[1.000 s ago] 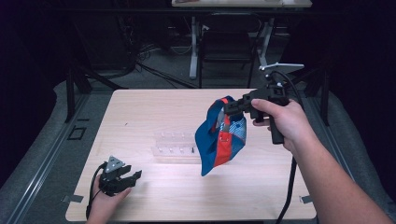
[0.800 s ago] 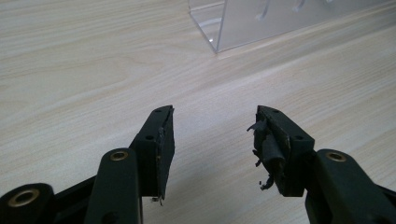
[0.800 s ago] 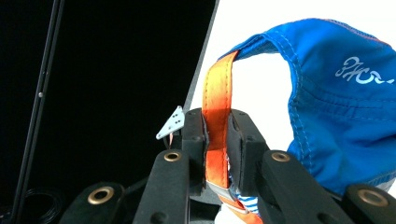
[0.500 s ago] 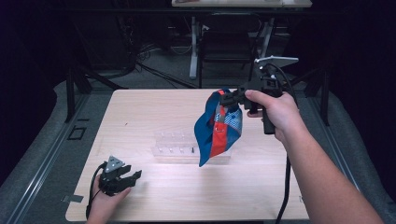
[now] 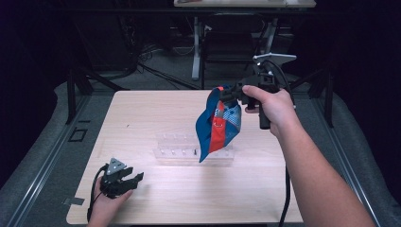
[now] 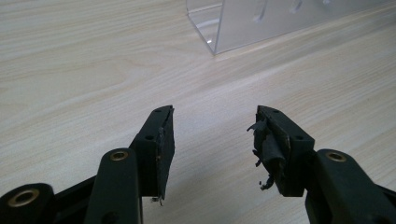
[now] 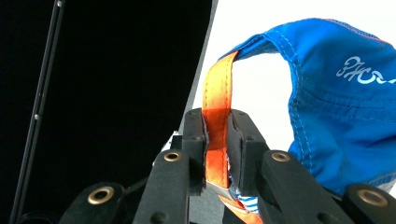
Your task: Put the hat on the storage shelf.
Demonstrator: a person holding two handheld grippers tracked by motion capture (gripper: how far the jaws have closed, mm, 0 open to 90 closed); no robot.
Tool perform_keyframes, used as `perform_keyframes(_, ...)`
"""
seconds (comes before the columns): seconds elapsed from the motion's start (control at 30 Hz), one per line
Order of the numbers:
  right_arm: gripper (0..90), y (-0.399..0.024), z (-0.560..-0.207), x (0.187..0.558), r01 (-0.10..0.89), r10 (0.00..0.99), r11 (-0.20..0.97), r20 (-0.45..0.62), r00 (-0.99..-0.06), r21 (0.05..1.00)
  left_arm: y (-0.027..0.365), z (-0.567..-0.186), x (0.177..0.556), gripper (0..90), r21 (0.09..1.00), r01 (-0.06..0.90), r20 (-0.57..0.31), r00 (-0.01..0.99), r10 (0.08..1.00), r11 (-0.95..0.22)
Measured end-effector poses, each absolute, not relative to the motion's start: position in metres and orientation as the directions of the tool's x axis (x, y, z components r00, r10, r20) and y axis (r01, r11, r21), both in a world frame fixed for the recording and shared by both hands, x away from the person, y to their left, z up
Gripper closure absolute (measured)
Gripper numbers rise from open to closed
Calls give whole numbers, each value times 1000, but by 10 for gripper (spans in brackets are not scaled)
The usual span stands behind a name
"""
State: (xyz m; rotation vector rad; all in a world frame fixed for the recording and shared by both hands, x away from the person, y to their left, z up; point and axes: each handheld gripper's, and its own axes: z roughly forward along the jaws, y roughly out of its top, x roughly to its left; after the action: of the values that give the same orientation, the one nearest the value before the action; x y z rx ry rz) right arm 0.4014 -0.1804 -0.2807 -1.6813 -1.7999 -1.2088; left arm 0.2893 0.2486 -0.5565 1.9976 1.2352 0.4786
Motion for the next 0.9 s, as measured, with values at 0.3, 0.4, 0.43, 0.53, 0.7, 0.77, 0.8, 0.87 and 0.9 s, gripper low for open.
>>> perform_keyframes(0.3,779,-173,-281,409,939,597,-115,778,-196,325,247,-557,289,481,743,611,-63,471,880,-274)
perform_keyframes(0.4,778,-169,-283,412,938,596,-118,779,-195,325,247,-556,289,480,743,610,-61,473,879,-277)
perform_keyframes(0.43,779,-168,-284,413,938,597,-122,779,-192,325,247,-557,289,480,742,610,-60,474,878,-278)
perform_keyframes(0.53,779,-164,-287,418,938,595,-133,783,-182,319,247,-557,289,480,742,609,-60,475,878,-280)
perform_keyframes(0.7,778,-161,-290,422,938,605,-137,777,-175,318,247,-556,289,480,743,607,-58,477,877,-281)
perform_keyframes(0.77,778,-161,-292,424,939,605,-140,778,-171,316,246,-557,290,480,743,607,-57,477,877,-282)
perform_keyframes(0.8,778,-160,-293,424,938,605,-147,779,-166,314,246,-556,289,480,742,607,-53,478,877,-285)
perform_keyframes(0.87,778,-161,-294,424,939,609,-141,775,-168,314,246,-557,289,479,743,603,-51,482,875,-289)
perform_keyframes(0.9,778,-160,-296,425,940,610,-145,776,-162,310,244,-557,289,479,745,603,-53,480,876,-286)
